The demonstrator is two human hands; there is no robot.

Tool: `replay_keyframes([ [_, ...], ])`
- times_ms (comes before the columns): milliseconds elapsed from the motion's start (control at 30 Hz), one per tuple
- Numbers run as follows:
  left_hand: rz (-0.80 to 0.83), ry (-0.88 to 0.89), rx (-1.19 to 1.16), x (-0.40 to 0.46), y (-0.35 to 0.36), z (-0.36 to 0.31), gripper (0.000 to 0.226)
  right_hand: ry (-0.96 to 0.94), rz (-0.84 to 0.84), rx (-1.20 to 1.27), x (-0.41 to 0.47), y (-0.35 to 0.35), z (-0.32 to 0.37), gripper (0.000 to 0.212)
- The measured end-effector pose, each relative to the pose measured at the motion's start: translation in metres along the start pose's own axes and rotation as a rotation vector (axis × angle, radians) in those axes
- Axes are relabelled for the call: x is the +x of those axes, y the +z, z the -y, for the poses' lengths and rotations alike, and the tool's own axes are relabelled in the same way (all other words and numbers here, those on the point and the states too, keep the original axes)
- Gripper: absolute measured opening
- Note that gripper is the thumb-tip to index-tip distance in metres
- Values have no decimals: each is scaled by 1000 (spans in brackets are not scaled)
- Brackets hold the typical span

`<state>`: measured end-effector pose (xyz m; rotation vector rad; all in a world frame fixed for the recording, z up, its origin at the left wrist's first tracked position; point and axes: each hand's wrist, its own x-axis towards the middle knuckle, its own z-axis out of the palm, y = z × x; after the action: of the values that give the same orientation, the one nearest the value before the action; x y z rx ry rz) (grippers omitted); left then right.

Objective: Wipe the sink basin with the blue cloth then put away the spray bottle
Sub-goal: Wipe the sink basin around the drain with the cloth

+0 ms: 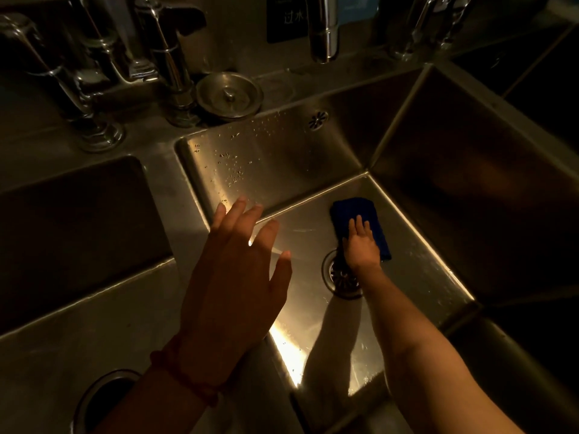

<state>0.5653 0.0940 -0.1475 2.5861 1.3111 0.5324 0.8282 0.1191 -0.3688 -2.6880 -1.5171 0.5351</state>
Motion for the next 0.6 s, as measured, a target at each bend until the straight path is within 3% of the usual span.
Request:
replay_keyframes([
  [233,7,-19,-24,0,1,0,54,-244,86,-227,10,-20,-40,68],
  [367,12,-31,-37,0,0,-1,54,-173,38,-242,6,-16,-28,76],
  [600,19,-57,-35,0,0,-1,53,-16,-55,-183,11,-7,13,61],
])
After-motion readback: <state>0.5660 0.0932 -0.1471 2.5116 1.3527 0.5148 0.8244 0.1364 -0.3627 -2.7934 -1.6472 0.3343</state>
